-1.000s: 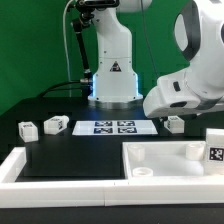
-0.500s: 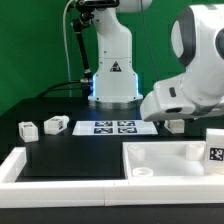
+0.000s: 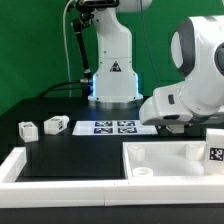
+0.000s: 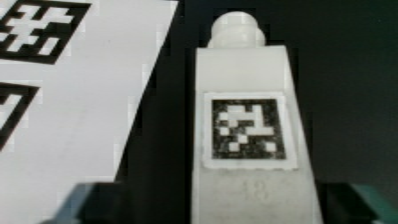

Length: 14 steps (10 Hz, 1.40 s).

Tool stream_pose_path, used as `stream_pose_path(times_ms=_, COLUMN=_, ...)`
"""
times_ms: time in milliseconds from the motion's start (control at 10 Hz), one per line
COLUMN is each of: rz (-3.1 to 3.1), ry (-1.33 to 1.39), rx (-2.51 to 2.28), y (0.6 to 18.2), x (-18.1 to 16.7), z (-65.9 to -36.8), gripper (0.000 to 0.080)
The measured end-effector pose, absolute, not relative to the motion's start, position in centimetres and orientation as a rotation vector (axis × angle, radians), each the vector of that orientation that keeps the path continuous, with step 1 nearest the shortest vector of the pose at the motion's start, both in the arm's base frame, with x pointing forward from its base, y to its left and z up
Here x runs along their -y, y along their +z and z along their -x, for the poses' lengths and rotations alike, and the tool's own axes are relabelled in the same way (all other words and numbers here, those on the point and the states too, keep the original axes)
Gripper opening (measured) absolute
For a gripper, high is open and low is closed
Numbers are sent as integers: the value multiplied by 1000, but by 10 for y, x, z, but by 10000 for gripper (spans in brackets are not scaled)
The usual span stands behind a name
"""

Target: Assemble square table

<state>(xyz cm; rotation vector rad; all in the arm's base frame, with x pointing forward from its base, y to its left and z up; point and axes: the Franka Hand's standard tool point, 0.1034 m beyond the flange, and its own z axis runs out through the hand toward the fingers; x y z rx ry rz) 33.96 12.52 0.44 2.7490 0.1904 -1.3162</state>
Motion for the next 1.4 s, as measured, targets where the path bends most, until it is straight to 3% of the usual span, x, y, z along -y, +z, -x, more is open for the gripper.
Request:
stream_pose_path(times_ms=100, rz=-2749, ry=-1316, rx=-189, y=4, x=-125, z=-340, gripper=412)
stream_pose_path(times_ms=200, rz=-2750, ry=-1317, rx=-188, y=4, x=-125, z=-340, gripper=290)
stream_pose_path(times_ms=700, rz=-2751, ry=-1316, rx=-184, y=5, x=-124, z=-340, gripper=290)
stream_pose_path(times_ms=800, rz=-2761, ry=-1318, rx=-188, y=13, x=-121, z=-349, gripper=290)
stream_pose_path(times_ms=1000, rz=-2882, ry=-1169, rx=-154, y=73, x=-107, z=-405, gripper=291)
stream_pose_path(times_ms=1100, rz=-2929, ry=-1094, rx=-122, y=99, x=-96, z=-419, gripper=291)
stream_pose_path(times_ms=1200, rz=-2949, ry=-1066, rx=-99, y=114, x=-89, z=-418, gripper=291)
stream_pose_path(times_ms=1400, rz=-2997, ry=-935, rx=-99, y=106, x=-91, z=-428, gripper=291)
